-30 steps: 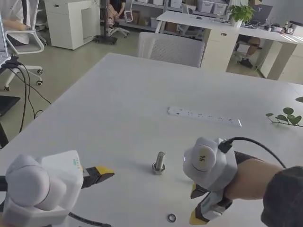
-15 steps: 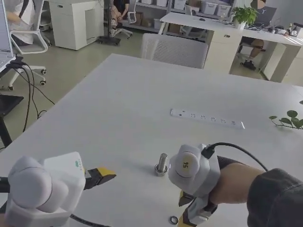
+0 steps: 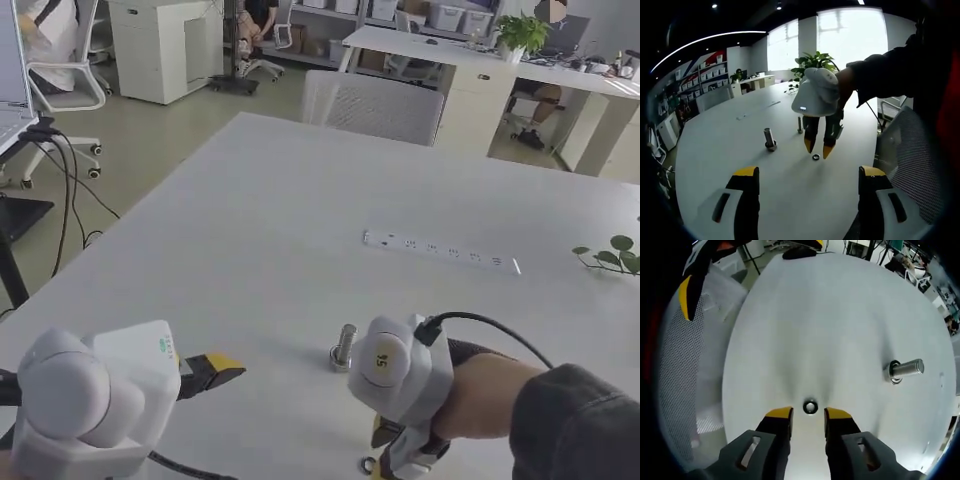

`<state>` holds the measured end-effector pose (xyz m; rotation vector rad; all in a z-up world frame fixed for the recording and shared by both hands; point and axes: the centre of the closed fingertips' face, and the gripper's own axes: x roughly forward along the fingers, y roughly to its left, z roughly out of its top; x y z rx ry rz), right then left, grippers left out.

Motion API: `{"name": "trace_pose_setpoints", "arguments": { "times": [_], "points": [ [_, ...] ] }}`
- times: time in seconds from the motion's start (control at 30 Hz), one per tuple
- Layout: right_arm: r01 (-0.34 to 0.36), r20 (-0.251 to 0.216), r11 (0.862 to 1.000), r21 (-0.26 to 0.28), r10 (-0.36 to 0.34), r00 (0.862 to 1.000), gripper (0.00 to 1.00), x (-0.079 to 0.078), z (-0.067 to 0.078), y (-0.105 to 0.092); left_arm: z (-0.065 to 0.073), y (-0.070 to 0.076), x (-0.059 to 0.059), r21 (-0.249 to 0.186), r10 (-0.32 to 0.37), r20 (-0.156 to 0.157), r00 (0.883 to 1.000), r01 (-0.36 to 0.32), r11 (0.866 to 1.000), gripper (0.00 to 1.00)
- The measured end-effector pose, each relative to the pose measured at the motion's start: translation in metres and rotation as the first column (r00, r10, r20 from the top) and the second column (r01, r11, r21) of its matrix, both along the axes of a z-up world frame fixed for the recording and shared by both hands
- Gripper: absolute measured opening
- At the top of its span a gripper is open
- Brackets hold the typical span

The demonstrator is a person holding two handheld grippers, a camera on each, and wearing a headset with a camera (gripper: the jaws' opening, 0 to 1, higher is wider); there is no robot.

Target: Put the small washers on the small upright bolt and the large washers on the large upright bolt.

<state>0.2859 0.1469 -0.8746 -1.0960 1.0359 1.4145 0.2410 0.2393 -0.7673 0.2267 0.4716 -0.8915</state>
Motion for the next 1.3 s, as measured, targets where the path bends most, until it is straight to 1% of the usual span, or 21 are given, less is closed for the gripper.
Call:
{"name": "trace_pose_setpoints", "arguments": {
  "times": [0.17, 0.23, 0.37, 0.43, 0.67, 0.93, 1.3],
  "points": [
    [-0.005, -0.001, 1.000, -0.008, 0.005, 1.000, 0.25, -0.0003, -0.0032, 0.0008, -0.0004, 0.0010, 0.0001, -0.002, 0.003, -0.001, 1.000, -0.003, 1.000, 0.81],
    [-0.010, 0.004, 1.000, -0.011, 0.010, 1.000, 0.24, 0.0005, -0.0030, 0.0006, 0.0002, 0.0011, 0.0003, -0.007, 0.005, 0.000, 1.000, -0.005, 1.000, 0.81],
    [-0.014, 0.007, 1.000, -0.013, 0.014, 1.000, 0.24, 0.0006, -0.0029, 0.0007, -0.0001, 0.0013, 0.0006, -0.007, 0.005, 0.000, 1.000, -0.005, 1.000, 0.81],
    [-0.017, 0.003, 1.000, -0.017, 0.017, 1.000, 0.22, -0.0008, -0.0030, 0.0006, -0.0001, 0.0013, 0.0008, -0.006, 0.005, 0.000, 1.000, -0.005, 1.000, 0.82],
    [-0.029, 0.019, 0.999, -0.019, 0.029, 0.999, 0.19, 0.0016, -0.0034, 0.0019, 0.0002, 0.0015, 0.0015, -0.010, 0.006, 0.000, 1.000, -0.006, 1.000, 0.82],
    [-0.043, 0.029, 0.999, -0.025, 0.043, 0.999, 0.17, 0.0034, -0.0040, 0.0018, 0.0004, 0.0027, 0.0032, -0.012, 0.009, 0.004, 1.000, -0.009, 1.000, 0.83],
    [-0.049, 0.039, 0.998, -0.027, 0.050, 0.998, 0.15, 0.0049, -0.0046, 0.0019, -0.0004, 0.0029, 0.0031, -0.012, 0.009, 0.002, 1.000, -0.009, 1.000, 0.84]
  ]
}}
